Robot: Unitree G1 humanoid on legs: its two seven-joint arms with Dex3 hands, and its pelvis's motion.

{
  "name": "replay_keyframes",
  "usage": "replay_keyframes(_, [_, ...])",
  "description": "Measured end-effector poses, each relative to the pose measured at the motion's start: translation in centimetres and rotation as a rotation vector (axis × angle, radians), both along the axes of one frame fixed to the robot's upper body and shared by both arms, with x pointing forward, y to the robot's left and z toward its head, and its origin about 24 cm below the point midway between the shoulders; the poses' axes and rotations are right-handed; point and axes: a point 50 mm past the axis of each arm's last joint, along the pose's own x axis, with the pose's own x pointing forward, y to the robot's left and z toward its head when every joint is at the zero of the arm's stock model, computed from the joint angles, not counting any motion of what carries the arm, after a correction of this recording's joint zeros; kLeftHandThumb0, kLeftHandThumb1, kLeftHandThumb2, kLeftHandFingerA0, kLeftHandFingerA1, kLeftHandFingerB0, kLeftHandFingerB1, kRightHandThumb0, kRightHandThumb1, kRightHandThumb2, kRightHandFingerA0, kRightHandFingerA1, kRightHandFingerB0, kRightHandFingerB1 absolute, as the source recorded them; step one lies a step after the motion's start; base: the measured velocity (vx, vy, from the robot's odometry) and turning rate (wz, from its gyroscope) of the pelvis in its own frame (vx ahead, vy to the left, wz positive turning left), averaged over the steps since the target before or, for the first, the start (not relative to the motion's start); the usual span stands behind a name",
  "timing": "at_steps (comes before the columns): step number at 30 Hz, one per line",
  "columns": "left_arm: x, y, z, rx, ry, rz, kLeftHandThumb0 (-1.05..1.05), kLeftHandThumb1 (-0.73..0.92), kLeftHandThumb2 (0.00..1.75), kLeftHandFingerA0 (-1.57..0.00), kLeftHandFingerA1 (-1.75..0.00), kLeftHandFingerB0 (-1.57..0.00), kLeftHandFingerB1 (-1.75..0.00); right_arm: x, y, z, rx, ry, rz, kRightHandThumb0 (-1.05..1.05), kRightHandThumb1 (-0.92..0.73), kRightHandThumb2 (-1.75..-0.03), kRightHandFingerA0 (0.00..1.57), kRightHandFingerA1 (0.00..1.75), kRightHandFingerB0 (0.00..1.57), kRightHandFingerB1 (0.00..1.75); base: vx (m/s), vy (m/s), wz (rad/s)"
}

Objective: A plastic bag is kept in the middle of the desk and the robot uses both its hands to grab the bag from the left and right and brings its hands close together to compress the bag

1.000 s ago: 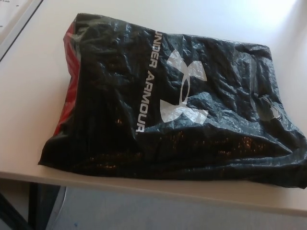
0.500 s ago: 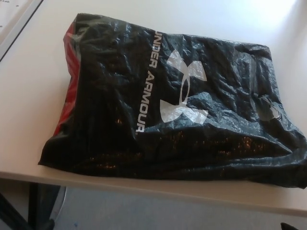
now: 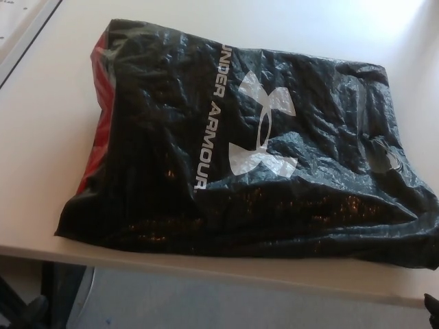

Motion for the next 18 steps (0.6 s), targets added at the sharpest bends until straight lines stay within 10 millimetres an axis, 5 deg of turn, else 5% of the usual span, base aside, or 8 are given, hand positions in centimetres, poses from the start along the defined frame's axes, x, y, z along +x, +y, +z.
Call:
replay_keyframes(3, [-0.2, 0.1, 0.1, 0.015, -0.025, 0.003, -0.71, 0.61, 1.01, -0.36, -0.56, -0.15, -0.45, -0.2, 0.1, 0.2, -0.004, -0.022, 0.0, -0.71, -0.51, -0.57, 0.05, 0.3, 0.08, 0.26, 0.0, 0.0, 0.0])
replay_keyframes(4, [-0.3, 0.2, 0.2, 0.021, -0.035, 0.005, -0.71, 0.77, 0.63, -0.35, -0.43, -0.28, -0.37, -0.3, 0.1, 0.2, -0.008, -0.029, -0.001, -0.7, -0.43, -0.82, 0.03, 0.33, 0.06, 0.24, 0.0, 0.0, 0.0])
replay_keyframes(6, [-0.4, 0.3, 0.4, 0.032, -0.052, 0.008, -0.77, 0.62, 0.99, -0.34, -0.55, -0.17, -0.45, -0.5, 0.1, 0.4, -0.018, -0.04, -0.002, -0.73, -0.44, -0.83, 0.02, 0.31, 0.08, 0.21, 0.0, 0.0, 0.0])
replay_keyframes(7, [-0.4, 0.4, 0.4, 0.04, -0.061, 0.009, -0.75, 0.73, 0.65, -0.37, -0.43, -0.3, -0.37, -0.5, 0.1, 0.5, -0.023, -0.047, -0.004, -0.75, -0.46, -0.83, 0.02, 0.29, 0.09, 0.21, 0.0, 0.0, 0.0])
replay_keyframes(9, [-0.4, 0.8, 0.7, 0.061, -0.085, 0.015, -0.76, 0.73, 0.65, -0.39, -0.44, -0.34, -0.38, -0.6, 0.0, 0.7, -0.038, -0.067, -0.01, -0.73, -0.45, -0.81, 0.02, 0.25, 0.08, 0.2, 0.0, 0.0, 0.0])
replay_keyframes(10, [-0.4, 1.0, 0.9, 0.073, -0.101, 0.019, -0.79, 0.62, 1.0, -0.35, -0.54, -0.24, -0.47, -0.6, 0.0, 0.9, -0.046, -0.081, -0.014, -0.73, -0.44, -0.82, 0.02, 0.19, 0.06, 0.15, 0.0, 0.0, 0.0])
replay_keyframes(12, [-0.3, 1.4, 1.4, 0.098, -0.134, 0.032, -0.74, 0.75, 0.65, -0.35, -0.42, -0.31, -0.36, -0.6, 0.0, 1.3, -0.058, -0.107, -0.016, -0.73, -0.43, -0.82, 0.0, 0.14, 0.0, 0.1, 0.0, 0.0, 0.0])
replay_keyframes(18, [0.9, 3.9, 5.1, 0.224, -0.332, 0.099, -0.82, 0.85, 0.66, -0.34, -0.44, -0.26, -0.36, 0.8, -0.1, 5.1, -0.122, -0.299, -0.012, -0.78, -0.45, -0.82, 0.0, 0.03, 0.0, 0.0, 0.0, 0.0, 0.0])
